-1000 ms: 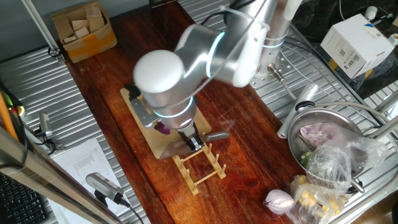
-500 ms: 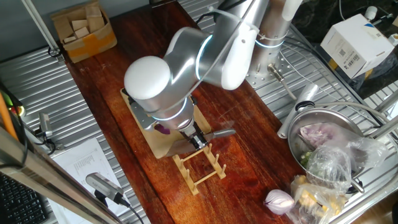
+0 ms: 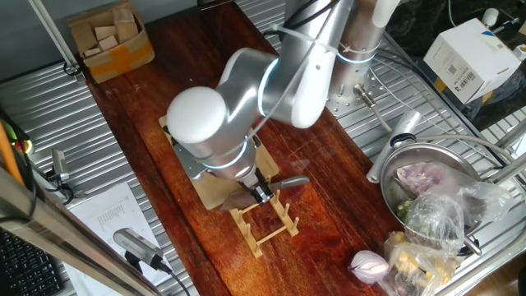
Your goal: Chop the onions
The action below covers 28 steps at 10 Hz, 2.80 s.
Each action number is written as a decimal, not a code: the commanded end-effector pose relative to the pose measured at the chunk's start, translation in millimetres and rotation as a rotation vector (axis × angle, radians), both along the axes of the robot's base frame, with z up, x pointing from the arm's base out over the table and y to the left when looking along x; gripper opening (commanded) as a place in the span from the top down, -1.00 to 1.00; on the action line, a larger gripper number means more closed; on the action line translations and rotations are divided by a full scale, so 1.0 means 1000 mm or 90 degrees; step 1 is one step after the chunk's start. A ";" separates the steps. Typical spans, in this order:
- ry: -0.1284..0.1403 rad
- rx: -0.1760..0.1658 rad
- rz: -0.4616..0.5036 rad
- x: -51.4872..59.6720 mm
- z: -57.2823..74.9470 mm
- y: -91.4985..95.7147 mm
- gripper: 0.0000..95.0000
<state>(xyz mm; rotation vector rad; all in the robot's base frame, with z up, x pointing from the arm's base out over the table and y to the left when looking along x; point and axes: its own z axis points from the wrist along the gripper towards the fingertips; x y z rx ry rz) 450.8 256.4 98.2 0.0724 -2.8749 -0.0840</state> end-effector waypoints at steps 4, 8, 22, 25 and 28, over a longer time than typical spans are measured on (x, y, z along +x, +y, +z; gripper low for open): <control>0.019 -0.005 -0.008 0.001 -0.001 0.005 1.00; 0.025 -0.006 -0.001 -0.014 -0.002 0.002 1.00; 0.004 -0.027 -0.008 -0.002 -0.015 0.010 0.20; -0.004 -0.027 -0.005 0.000 -0.013 0.010 0.20; -0.020 -0.021 -0.003 0.000 -0.013 0.012 0.20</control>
